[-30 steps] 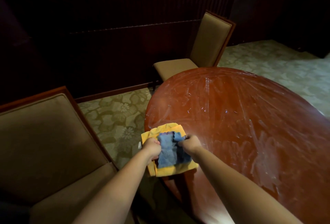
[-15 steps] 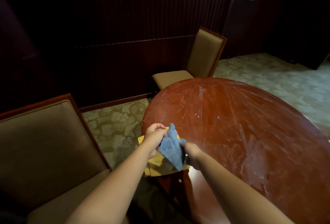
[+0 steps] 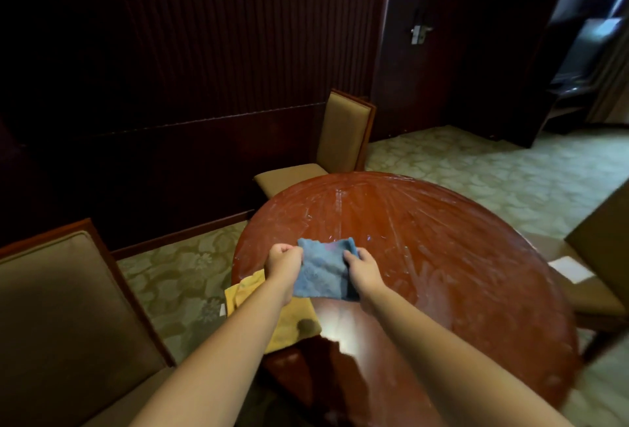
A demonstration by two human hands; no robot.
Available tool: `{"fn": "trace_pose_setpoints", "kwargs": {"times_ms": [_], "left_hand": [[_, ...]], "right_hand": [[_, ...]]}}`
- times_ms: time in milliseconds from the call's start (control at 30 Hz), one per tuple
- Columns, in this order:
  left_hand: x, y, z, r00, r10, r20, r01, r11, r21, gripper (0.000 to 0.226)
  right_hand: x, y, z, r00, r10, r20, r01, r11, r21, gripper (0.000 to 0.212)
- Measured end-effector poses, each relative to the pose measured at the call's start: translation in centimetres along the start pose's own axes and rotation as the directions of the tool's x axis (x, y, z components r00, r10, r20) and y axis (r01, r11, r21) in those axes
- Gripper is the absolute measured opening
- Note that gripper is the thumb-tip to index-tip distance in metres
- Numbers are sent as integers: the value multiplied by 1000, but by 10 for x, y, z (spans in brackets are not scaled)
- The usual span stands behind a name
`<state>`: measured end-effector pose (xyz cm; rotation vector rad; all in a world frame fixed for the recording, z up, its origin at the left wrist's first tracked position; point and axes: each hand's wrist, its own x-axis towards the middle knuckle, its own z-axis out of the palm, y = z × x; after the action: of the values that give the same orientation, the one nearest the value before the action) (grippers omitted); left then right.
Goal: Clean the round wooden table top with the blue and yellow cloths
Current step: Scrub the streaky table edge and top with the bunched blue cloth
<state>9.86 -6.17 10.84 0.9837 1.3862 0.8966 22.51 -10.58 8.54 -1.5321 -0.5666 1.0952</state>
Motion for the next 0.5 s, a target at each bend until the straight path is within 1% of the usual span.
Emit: {"fn": "trace_pose_setpoints", "kwargs": {"times_ms": [33, 67, 133, 200, 233, 267, 333, 400, 467, 500], "left_hand": [[-2, -1, 5, 1000, -22, 20, 22, 1000, -2, 3], [0, -3, 11, 998, -54, 39, 54, 999, -5, 6], [7, -10, 23, 987, -125, 98, 126, 992, 4, 26], [28, -26, 39, 961, -196, 196, 196, 980, 20, 56], [28, -26, 47, 941, -234, 246, 233, 972, 32, 65], [19, -19, 53, 916, -269, 298, 265, 963, 53, 66], [-8, 1, 60, 870, -306, 387, 301, 951, 76, 60], [-10, 2, 69, 813, -330, 480, 338, 938, 73, 60], [-9, 1, 76, 778, -339, 530, 351, 933, 82, 56], [-10, 1, 79, 775, -342, 531, 362, 930, 71, 51]], "right_hand": [[-2, -6, -6, 999, -33, -7, 33, 999, -11, 12], [-2, -10, -13, 998, -57, -12, 57, 998, -11, 13], [-1, -19, -25, 997, -70, -31, 70, 997, 8, 15], [-2, -29, -38, 996, -70, -48, 72, 996, 46, 18], [-3, -33, -43, 996, -65, -57, 69, 995, 68, 19], [-2, -34, -48, 996, -54, -68, 61, 993, 97, 19], [-1, -35, -56, 996, -19, -82, 32, 988, 154, 22], [1, -31, -63, 995, 10, -98, 9, 980, 197, 36], [0, -28, -70, 993, 22, -113, 2, 978, 208, 42], [0, -26, -74, 993, 20, -112, 4, 977, 215, 44]]}}
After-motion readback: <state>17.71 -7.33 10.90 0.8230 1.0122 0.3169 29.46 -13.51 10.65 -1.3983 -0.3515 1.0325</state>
